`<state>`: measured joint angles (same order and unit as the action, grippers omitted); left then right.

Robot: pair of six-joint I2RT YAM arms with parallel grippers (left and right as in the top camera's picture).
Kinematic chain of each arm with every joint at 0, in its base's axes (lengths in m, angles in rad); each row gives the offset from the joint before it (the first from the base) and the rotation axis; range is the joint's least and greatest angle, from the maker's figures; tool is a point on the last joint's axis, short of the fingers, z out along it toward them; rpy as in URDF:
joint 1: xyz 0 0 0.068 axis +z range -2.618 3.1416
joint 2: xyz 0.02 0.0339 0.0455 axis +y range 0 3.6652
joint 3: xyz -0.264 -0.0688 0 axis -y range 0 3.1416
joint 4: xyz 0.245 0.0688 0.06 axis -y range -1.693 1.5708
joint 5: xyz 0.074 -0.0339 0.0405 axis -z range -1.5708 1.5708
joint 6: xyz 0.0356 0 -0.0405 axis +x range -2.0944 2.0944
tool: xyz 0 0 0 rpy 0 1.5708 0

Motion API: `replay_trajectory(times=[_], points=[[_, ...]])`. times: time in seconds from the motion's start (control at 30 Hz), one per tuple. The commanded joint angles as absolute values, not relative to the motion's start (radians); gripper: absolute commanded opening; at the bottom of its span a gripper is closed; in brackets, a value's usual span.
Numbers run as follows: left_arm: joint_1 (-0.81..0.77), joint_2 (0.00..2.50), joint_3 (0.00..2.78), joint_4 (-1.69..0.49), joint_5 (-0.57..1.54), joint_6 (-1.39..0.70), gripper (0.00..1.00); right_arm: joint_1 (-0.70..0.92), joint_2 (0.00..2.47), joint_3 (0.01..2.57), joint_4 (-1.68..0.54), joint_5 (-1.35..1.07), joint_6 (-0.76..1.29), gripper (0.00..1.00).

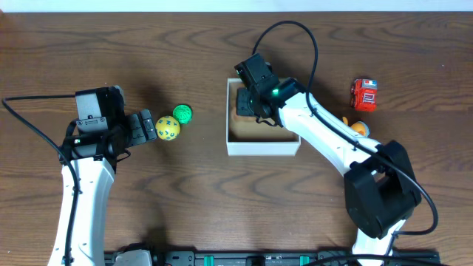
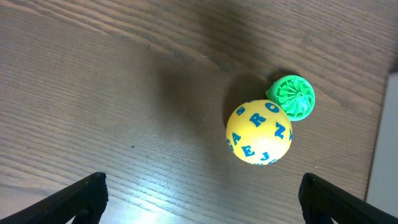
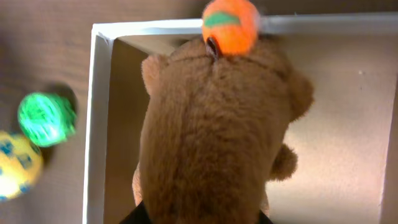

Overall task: Pack container
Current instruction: 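Carry the bear into the white box and release it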

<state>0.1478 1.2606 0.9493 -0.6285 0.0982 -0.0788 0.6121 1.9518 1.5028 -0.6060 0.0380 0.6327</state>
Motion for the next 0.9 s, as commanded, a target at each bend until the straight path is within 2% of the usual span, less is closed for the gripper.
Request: replay_trajectory(times=[0.0,0.07,0.1,0.17,0.33,0.5,0.53,0.6,0.7,0.8,0.87], points=[[0.152,1.267,0.967,-0.632,0.097,-0.088,0.98,0.62,1.974,1.515,-0.574,0.056,0.612,0.37],[0.152,1.267,0.967,-0.632,0.097,-0.088,0.98,0.62,1.967,1.516,-0.561,0.054,0.599,0.52],[0.152,1.267,0.967,-0.632,0.097,-0.088,0.98,0.62,1.961,1.518,-0.556,0.047,0.58,0.57],[0.152,1.267,0.967,-0.632,0.097,-0.088,0.98,0.62,1.937,1.518,-0.555,0.044,0.55,0.61],[0.152,1.267,0.967,-0.632,0.097,-0.088,0.98,0.617,1.821,1.518,-0.602,0.067,0.49,0.63],[0.152,1.267,0.967,-0.632,0.097,-0.088,0.98,0.587,1.673,1.518,-0.677,0.196,0.491,0.75],[0.152,1.267,0.967,-0.632,0.097,-0.088,0.98,0.574,1.65,1.518,-0.678,0.187,0.486,0.71],[0.152,1.267,0.967,-0.632,0.097,-0.088,0.98,0.556,1.628,1.518,-0.669,0.106,0.452,0.53],[0.152,1.267,0.967,-0.632,0.097,-0.088,0.98,0.549,1.638,1.516,-0.685,0.033,0.447,0.53],[0.152,1.267,0.967,-0.632,0.097,-0.088,0.98,0.542,1.663,1.516,-0.74,0.179,0.458,0.53],[0.152,1.267,0.967,-0.632,0.097,-0.088,0.98,0.52,1.665,1.516,-0.76,0.273,0.49,0.57]])
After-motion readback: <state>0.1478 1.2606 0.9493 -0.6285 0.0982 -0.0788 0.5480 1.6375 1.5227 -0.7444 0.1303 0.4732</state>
